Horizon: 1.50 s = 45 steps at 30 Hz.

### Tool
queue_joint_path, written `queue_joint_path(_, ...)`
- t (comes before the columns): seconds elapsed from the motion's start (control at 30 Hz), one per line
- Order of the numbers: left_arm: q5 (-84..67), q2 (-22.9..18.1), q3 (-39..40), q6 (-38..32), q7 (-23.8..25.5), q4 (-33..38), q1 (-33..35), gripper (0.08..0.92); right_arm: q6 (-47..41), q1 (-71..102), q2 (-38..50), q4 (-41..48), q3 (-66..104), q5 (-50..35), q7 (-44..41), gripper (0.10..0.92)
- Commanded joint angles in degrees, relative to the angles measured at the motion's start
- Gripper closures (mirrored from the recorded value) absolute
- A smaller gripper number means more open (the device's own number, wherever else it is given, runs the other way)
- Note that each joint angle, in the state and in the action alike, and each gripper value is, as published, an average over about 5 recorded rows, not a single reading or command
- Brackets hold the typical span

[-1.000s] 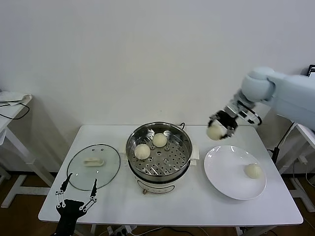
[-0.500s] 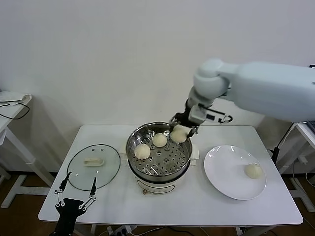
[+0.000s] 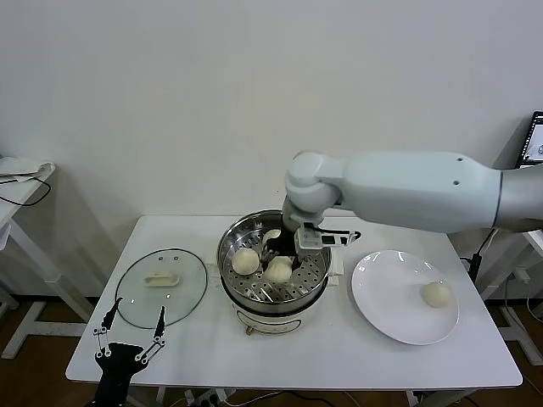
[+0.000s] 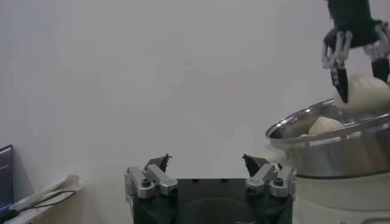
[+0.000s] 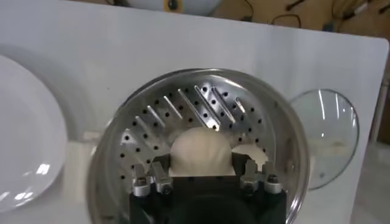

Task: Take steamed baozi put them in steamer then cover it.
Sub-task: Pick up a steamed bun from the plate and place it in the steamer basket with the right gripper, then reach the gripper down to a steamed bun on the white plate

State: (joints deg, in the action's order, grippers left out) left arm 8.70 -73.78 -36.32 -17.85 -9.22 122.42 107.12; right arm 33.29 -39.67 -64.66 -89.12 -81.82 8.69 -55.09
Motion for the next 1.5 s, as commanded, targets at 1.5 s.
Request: queue_joint_path(1.5, -0.5, 0.4, 0.0, 0.0, -0.4, -0.5, -0.9, 0.177, -35.5, -3.2, 30.4, 18.1, 7.1, -28.7, -19.0, 0.203)
